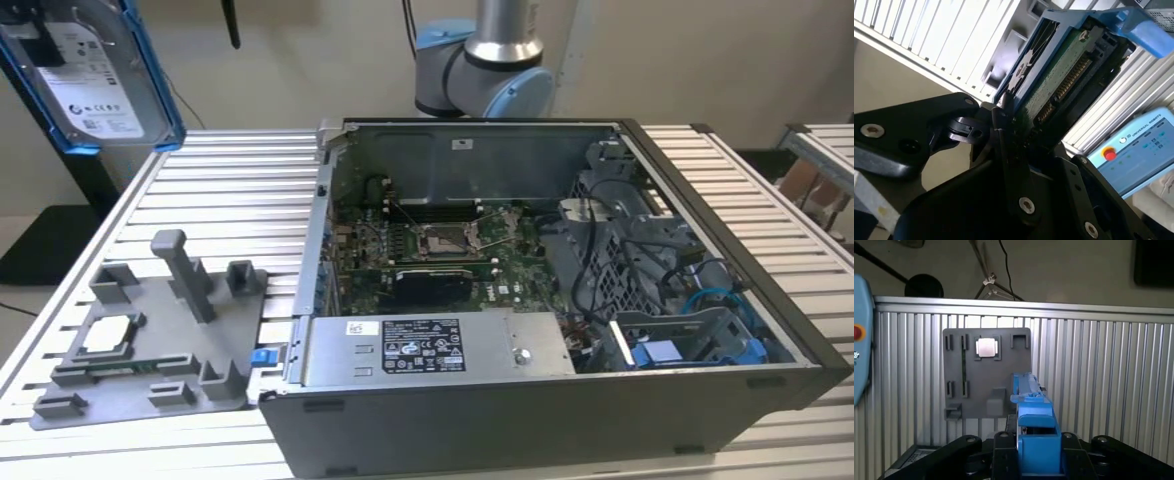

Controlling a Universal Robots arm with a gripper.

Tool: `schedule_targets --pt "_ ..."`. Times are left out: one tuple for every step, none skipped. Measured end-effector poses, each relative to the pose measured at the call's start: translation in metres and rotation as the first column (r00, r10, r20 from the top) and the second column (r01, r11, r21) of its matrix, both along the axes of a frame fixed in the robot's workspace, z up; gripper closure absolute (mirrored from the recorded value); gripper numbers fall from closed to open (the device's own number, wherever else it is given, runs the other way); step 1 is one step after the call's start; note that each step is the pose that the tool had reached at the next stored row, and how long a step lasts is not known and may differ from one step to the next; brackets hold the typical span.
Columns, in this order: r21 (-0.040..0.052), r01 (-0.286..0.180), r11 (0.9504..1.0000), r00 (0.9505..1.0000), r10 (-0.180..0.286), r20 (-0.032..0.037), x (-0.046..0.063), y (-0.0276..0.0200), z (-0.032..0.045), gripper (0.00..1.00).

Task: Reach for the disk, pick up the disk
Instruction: 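Pick up the disk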

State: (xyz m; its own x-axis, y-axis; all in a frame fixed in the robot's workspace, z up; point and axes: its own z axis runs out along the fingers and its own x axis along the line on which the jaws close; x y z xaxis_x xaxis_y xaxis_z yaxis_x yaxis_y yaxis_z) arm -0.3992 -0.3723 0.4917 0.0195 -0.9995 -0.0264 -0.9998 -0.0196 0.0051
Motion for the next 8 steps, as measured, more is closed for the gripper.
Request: schedule_targets --pt "0.0 0.0 1.0 1.0 0.0 0.0 0.002 0.0 0.0 1.0" --pt "0.0 0.0 1.0 1.0 0.0 0.0001 0.004 0.0 0.0 1.0" --pt "0.0 0.0 1.0 1.0 0.0 0.0 0.006 0.0 0.0 1.0" --pt "0.0 0.0 1.0 1.0 0.0 0.0 0.009 0.0 0.0 1.0" --pt "0.0 0.0 1.0 1.0 0.0 0.0 0.011 0.0 0.0 1.0" --pt "0.0 0.0 1.0 1.0 0.0 -0.0001 0.013 0.0 0.0 1.0" --pt "0.0 0.0 1.0 1.0 0.0 -0.0001 0.016 0.0 0.0 1.0" --pt "0.0 0.0 1.0 1.0 0.0 -0.0001 0.018 0.0 0.0 1.0"
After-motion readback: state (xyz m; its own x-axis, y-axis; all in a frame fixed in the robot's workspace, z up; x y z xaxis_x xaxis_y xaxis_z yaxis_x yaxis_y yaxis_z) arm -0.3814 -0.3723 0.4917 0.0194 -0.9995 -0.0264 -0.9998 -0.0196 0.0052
